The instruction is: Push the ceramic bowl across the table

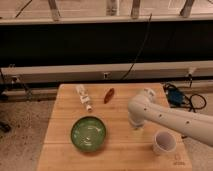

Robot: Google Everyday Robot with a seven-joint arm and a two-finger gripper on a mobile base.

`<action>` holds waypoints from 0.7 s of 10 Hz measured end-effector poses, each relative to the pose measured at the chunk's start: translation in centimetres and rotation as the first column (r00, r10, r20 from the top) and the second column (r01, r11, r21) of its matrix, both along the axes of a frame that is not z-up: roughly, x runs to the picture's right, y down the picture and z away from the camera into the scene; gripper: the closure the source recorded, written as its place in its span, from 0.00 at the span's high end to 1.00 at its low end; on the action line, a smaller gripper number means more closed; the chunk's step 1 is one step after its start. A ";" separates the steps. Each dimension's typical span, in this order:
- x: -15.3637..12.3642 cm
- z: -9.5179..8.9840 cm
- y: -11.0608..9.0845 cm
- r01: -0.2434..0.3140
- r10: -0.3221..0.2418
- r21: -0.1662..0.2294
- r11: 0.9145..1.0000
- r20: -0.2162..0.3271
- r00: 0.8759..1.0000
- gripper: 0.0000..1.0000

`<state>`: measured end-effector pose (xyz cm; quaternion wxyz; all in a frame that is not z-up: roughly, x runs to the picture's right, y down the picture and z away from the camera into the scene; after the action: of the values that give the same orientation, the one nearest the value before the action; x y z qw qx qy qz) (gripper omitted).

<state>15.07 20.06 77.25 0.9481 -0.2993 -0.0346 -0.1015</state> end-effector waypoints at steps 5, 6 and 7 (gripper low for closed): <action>-0.4 0.4 0.7 0.013 -0.013 -0.009 1.000 0.021 1.000 0.80; -0.4 0.5 0.8 0.016 -0.015 -0.011 1.000 0.026 1.000 0.80; -0.4 0.5 0.9 0.018 -0.018 -0.011 1.000 0.030 0.999 0.80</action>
<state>14.64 20.99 77.79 0.9448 -0.3036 -0.0465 -0.1144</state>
